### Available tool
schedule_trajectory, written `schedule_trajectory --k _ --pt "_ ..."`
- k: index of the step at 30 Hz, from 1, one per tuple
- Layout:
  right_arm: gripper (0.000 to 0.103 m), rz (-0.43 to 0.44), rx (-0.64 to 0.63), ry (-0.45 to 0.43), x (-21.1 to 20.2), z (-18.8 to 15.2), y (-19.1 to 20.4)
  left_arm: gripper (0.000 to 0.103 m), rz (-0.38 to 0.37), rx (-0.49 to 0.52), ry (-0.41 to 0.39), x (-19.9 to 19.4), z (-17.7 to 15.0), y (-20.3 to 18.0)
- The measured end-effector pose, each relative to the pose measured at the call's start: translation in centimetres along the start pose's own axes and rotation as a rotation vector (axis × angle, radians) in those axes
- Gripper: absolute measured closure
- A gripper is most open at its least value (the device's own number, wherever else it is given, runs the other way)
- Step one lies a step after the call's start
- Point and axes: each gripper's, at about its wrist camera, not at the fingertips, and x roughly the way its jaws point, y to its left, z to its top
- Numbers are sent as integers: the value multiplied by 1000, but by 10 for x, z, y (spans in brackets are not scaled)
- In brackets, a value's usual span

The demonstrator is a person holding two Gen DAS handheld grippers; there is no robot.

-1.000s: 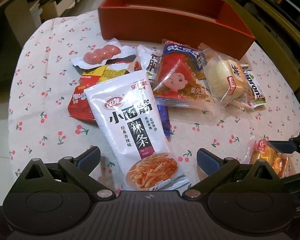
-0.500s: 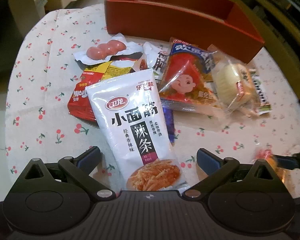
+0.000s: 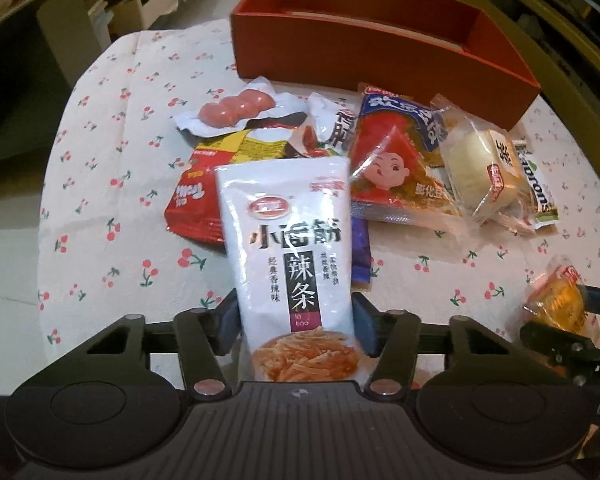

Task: Organize snacks
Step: 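Grasp the white spicy strip bag with left tool while right tool grasps the flat pastry pack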

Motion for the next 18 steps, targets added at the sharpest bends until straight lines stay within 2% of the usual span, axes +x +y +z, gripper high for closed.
schedule_trajectory --k 4,6,8,11,15,18 --pt "32 9 8 -20 -4 2 5 40 2 15 7 -1 -3 0" --pt "32 16 20 -21 -4 4 7 33 21 29 11 2 -2 -2" --pt "32 13 29 -20 -4 5 8 20 28 48 7 4 -2 -5" --pt "32 -4 49 -22 -4 6 8 12 57 62 9 9 -2 -7" --pt "32 -30 90 -26 -5 4 5 16 46 30 12 10 1 -1" --pt "32 -40 104 -24 -6 0 6 32 44 44 -10 3 -3 2"
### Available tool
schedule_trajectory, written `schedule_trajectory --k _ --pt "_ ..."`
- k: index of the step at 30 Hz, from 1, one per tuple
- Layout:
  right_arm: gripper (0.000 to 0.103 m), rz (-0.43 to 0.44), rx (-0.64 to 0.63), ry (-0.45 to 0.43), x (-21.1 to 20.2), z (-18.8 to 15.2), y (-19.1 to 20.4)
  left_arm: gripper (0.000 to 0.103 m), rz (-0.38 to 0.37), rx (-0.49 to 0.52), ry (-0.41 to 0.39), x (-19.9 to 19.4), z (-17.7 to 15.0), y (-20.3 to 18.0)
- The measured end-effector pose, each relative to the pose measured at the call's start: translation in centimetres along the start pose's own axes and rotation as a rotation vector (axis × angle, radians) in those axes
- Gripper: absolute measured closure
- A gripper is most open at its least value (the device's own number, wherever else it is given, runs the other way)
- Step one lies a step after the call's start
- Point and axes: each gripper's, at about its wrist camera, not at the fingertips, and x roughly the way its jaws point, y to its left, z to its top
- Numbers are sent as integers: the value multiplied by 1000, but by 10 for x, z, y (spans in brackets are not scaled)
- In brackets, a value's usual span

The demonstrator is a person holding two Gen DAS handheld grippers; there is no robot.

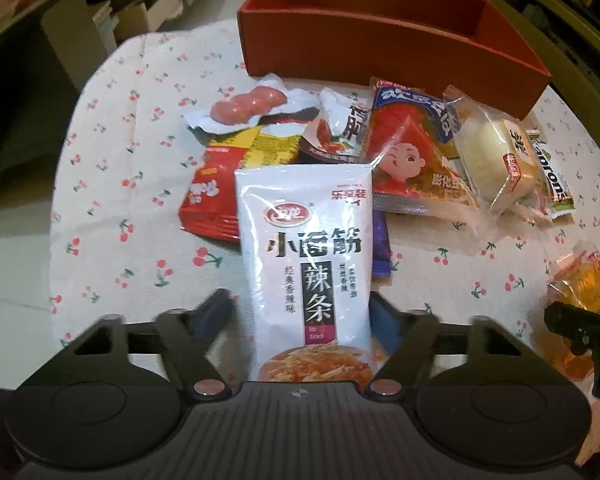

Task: Organize snacks
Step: 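Carry both packs into the red box and open both tools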

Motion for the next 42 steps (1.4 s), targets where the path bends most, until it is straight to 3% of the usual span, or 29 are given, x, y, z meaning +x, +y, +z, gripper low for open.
schedule_trajectory --k 2,5,17,19,27,42 --pt "32 -4 -3 0 0 0 4 45 -8 3 -8 -3 -1 3" --pt "32 -4 2 -13 -3 -1 10 49 -25 -13 -1 -6 -4 9" --pt "33 1 92 -89 -27 -4 11 51 -140 -21 -59 -41 7 7" --pt "33 -12 101 -77 -20 3 6 51 -148 -9 -61 -39 14 1" --pt "33 17 152 -172 -24 42 -6 51 -189 40 -72 -29 46 -19" --pt "33 -14 204 -241 -2 118 -20 51 -227 18 -156 -11 129 -22"
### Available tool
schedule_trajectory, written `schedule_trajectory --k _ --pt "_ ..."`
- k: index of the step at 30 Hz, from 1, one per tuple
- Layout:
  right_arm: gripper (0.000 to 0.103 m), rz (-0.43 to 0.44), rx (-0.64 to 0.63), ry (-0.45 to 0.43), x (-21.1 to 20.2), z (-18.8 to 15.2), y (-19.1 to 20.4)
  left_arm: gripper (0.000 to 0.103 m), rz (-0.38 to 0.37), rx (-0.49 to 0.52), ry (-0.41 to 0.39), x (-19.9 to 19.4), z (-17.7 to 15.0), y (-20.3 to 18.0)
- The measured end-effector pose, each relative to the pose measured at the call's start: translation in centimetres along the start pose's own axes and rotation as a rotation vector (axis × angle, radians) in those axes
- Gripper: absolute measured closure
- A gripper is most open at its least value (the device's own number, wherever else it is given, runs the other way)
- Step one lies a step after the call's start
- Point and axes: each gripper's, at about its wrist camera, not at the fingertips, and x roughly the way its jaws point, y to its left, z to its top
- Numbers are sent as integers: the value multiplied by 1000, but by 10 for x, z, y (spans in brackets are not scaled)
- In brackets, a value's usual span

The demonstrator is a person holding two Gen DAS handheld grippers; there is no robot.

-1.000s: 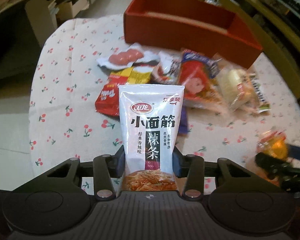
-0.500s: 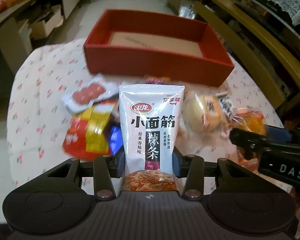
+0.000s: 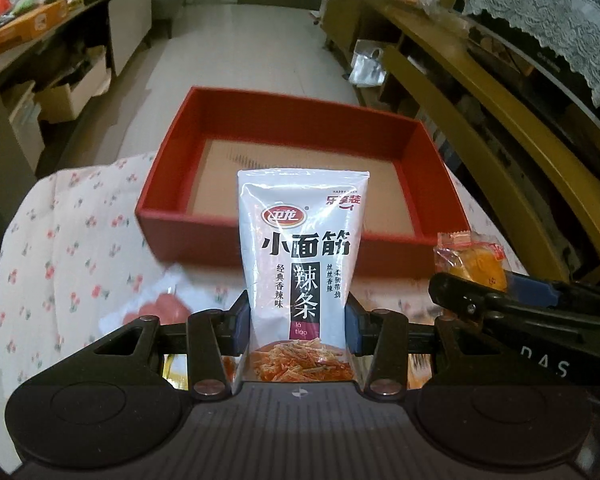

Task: Organize snacks
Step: 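Carry both packs into the red box and open both tools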

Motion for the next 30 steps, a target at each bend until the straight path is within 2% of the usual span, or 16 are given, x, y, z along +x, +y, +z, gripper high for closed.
schedule_trajectory --k 12,22,30 --pt "33 -15 29 -30 42 45 0 51 69 10 -25 28 43 1" --pt "33 -41 41 -36 80 66 -13 53 111 53 -52 58 66 -8" --pt "33 -51 14 -3 112 69 -15 53 136 30 -3 86 69 1"
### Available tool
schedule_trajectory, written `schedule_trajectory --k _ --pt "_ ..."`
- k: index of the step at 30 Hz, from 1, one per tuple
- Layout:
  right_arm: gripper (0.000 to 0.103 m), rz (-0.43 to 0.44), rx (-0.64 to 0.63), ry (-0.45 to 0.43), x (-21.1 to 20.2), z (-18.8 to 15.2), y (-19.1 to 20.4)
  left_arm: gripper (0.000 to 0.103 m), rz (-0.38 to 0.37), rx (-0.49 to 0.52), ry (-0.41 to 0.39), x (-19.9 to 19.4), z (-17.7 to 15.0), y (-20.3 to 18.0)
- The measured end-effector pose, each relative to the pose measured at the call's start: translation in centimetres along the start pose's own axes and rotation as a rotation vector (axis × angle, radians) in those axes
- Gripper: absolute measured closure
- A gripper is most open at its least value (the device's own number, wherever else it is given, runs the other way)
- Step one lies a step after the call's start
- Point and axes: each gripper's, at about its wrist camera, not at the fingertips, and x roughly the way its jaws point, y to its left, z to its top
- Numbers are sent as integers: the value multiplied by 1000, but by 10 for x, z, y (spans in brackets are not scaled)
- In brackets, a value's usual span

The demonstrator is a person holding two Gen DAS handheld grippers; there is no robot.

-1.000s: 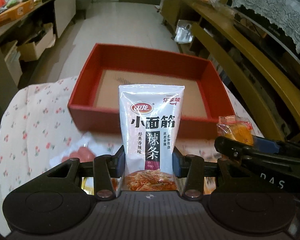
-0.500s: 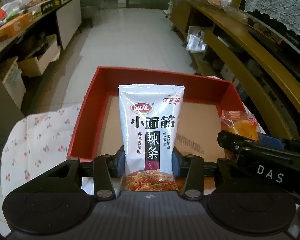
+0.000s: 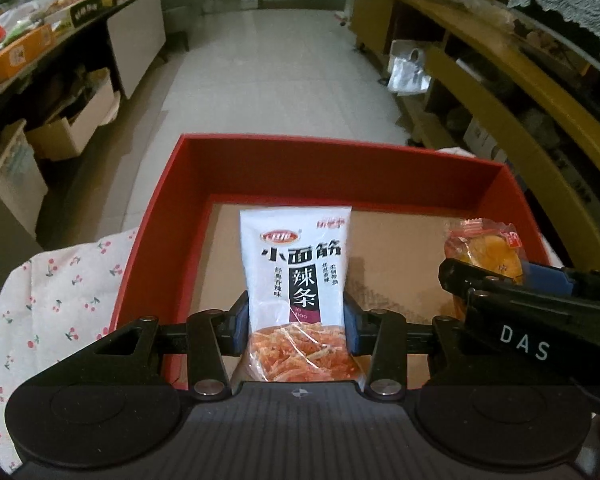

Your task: Organize snacks

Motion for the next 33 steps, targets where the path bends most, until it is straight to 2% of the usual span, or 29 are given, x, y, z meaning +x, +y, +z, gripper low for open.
schedule_trajectory --k 8,11,16,18,29,33 --pt "33 -6 -8 28 21 -5 1 50 23 -7 25 15 -3 1" --pt "32 -23 -24 12 23 -5 2 49 24 -10 24 17 -3 1" --pt "31 -27 -37 21 24 -4 2 41 40 -11 34 18 -3 3" --pt "31 -32 -53 10 22 -4 4 36 45 -16 32 17 -2 5" --pt "29 -25 -48 -35 -6 2 7 20 31 -45 -2 -4 0 13" --pt "24 -24 -46 -49 -20 1 5 19 4 -55 -12 -16 -3 15"
